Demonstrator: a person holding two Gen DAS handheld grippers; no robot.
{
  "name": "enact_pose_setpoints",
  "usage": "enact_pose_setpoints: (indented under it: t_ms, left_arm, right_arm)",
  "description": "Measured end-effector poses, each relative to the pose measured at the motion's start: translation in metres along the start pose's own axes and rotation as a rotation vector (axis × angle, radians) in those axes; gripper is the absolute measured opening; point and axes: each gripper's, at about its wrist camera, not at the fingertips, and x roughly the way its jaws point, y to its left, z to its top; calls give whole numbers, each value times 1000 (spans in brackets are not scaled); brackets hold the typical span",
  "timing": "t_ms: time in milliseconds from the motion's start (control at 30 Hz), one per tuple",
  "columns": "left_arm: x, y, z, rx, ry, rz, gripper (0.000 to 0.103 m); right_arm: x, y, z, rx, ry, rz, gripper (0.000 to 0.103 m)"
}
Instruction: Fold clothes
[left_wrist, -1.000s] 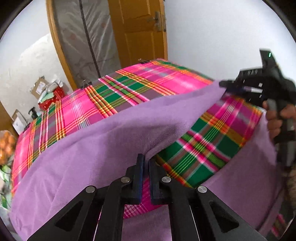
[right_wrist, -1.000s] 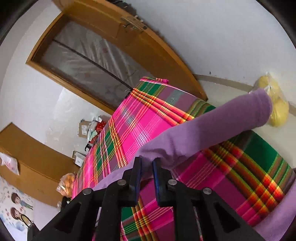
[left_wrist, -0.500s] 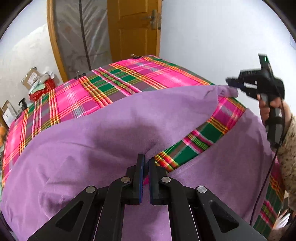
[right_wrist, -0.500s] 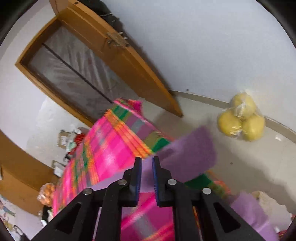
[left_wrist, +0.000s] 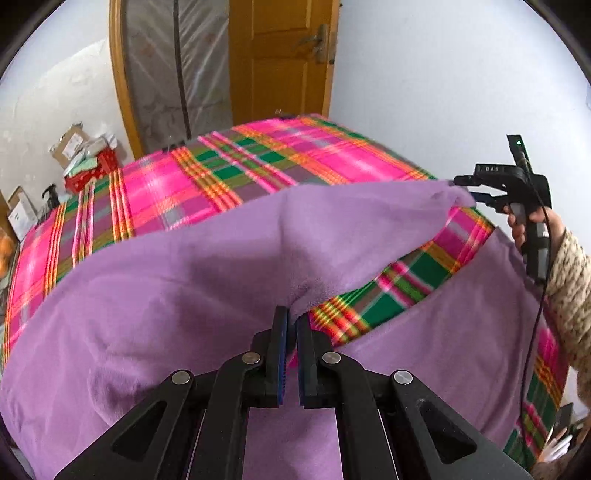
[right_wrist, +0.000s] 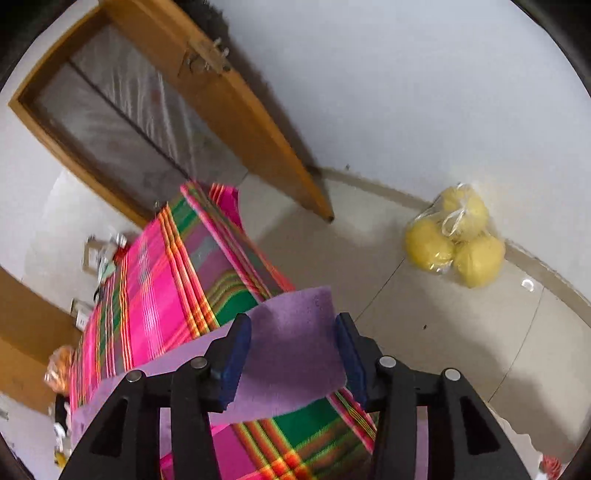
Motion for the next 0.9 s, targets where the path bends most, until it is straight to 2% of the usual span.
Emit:
enact_pose_setpoints:
  t_ms: [100, 167, 200, 233, 300, 433, 500, 633, 767, 900]
  left_arm:
    - [2, 2, -3, -5, 7, 8, 4]
    - [3, 3, -3, -7, 7, 10, 4]
    - [4, 4, -2, -9, 8, 11, 4]
    - [4, 4, -2, -11, 8, 11, 4]
    - [2, 5, -1, -14, 2, 5, 4]
    - [-3, 5, 3, -26, -13, -26, 4]
    - [-4, 4, 5, -26, -18, -26, 4]
    - [0, 9, 15, -38, -27, -9, 4]
    - [15, 32, 20, -132, -12, 24, 4]
    - [29, 49, 23, -197, 6, 33, 4]
  right_arm:
    - [8, -2, 2, 0, 29, 45, 47]
    - [6, 0, 1, -7, 20, 82, 36]
    - [6, 1, 0, -17, 20, 90, 23]
    - [5, 3, 1, -32, 20, 89, 17]
    - [-4, 10, 2, -68, -18, 77, 12]
    - [-31, 24, 9, -98, -158, 38, 12]
    - [-38, 36, 16, -112, -186, -9, 12]
    - [-31, 63, 28, -184, -189, -61, 12]
    - [5, 83, 43, -191, -126, -128, 12]
    - [37, 96, 51, -218, -75, -116, 18]
